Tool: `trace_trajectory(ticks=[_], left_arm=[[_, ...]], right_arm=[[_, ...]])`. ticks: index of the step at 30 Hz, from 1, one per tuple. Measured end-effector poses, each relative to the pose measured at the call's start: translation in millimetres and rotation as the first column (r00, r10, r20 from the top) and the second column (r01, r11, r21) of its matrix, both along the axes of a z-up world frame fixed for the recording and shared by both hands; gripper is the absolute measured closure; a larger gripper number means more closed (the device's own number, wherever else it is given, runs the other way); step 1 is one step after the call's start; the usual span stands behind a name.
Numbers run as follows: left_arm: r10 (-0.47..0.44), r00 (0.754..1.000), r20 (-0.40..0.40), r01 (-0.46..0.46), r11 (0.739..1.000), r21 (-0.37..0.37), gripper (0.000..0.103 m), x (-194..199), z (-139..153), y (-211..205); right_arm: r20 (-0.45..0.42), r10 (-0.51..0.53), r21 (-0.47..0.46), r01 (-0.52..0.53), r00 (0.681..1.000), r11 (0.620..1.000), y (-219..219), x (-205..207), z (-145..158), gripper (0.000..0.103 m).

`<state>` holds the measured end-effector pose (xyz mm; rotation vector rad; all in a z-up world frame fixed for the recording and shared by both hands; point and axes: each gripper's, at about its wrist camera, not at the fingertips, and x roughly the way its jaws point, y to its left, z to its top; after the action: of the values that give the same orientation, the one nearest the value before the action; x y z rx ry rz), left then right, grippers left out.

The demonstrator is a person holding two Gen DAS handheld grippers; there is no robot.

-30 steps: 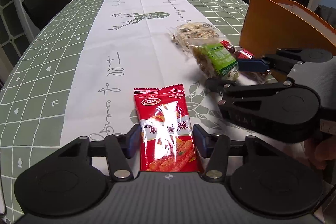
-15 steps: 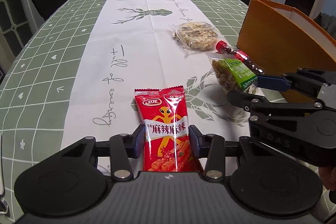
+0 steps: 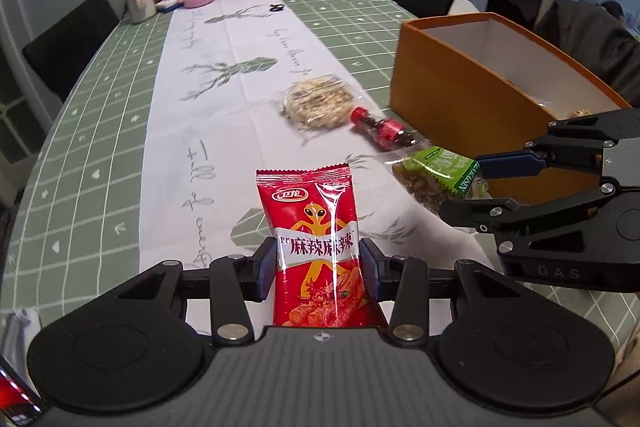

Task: Organize snacks
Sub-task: 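Carry both packets over the orange box and open both grippers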

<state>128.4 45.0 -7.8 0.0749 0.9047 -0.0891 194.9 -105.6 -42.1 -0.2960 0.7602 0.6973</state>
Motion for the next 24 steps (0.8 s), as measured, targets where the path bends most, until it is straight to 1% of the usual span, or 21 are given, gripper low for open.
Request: trace_trajectory(ticks=[4, 6, 8, 9, 10, 14, 16, 18, 21, 23, 24], left_arm=[[-0.070, 0.997, -0.008, 0.071, 0.997, 0.031, 0.054, 8.5, 22.4, -10.9], [-0.128, 0.992, -0.017, 0.129, 0.989, 0.072, 0.054, 14.0, 33.4, -21.9], [-0.192, 0.981, -0.025, 0.194, 0.972, 0.132, 0.054, 19.0, 43.5, -35.5], [-0.221, 0.975, -0.032, 0.223, 0.963, 0.150, 0.054, 22.0, 48.2, -41.9], [-0.246, 0.968, -0.040, 0.249, 0.955, 0.163, 0.054, 25.3, 53.3, -48.1], [-0.326, 0.944, -0.057, 0.331, 0.918, 0.217, 0.054, 41.3, 68.5, -73.7], [-0.347, 0.935, -0.070, 0.354, 0.909, 0.221, 0.054, 49.1, 70.5, -82.3], [-0.375, 0.923, -0.089, 0.385, 0.900, 0.206, 0.054, 52.2, 67.0, -89.1], [-0.403, 0.907, -0.121, 0.420, 0.886, 0.197, 0.054, 46.4, 52.2, -96.2], [-0.410, 0.898, -0.158, 0.435, 0.883, 0.177, 0.054, 42.3, 38.3, -97.1], [-0.411, 0.895, -0.170, 0.438, 0.882, 0.172, 0.054, 39.7, 32.8, -97.0]], right_arm=[[-0.003, 0.028, 0.000, -0.028, 1.000, 1.000, -14.0, -1.7, 22.4, 0.060], [-0.009, 0.044, 0.001, -0.044, 0.999, 0.999, -20.7, -1.7, 34.1, 0.061], [-0.012, 0.057, -0.008, -0.058, 0.998, 0.998, -27.4, -2.0, 46.2, 0.063], [-0.013, 0.063, -0.013, -0.063, 0.998, 0.998, -31.0, -1.5, 51.5, 0.075], [-0.020, 0.064, -0.023, -0.064, 0.998, 0.998, -34.0, 0.0, 56.7, 0.103], [-0.017, 0.040, -0.044, -0.040, 0.999, 0.998, -51.2, 10.3, 72.9, 0.103], [-0.040, 0.029, -0.041, -0.031, 0.999, 0.999, -59.2, 17.8, 73.9, 0.103], [-0.070, 0.034, -0.039, -0.036, 0.997, 0.999, -64.4, 20.0, 68.7, 0.103], [-0.121, 0.058, -0.022, -0.062, 0.991, 0.998, -68.2, 11.0, 52.2, 0.097], [-0.138, 0.086, -0.036, -0.092, 0.987, 0.995, -66.1, -2.2, 41.1, 0.090], [-0.143, 0.107, -0.037, -0.113, 0.984, 0.993, -65.1, -10.0, 36.4, 0.084]])
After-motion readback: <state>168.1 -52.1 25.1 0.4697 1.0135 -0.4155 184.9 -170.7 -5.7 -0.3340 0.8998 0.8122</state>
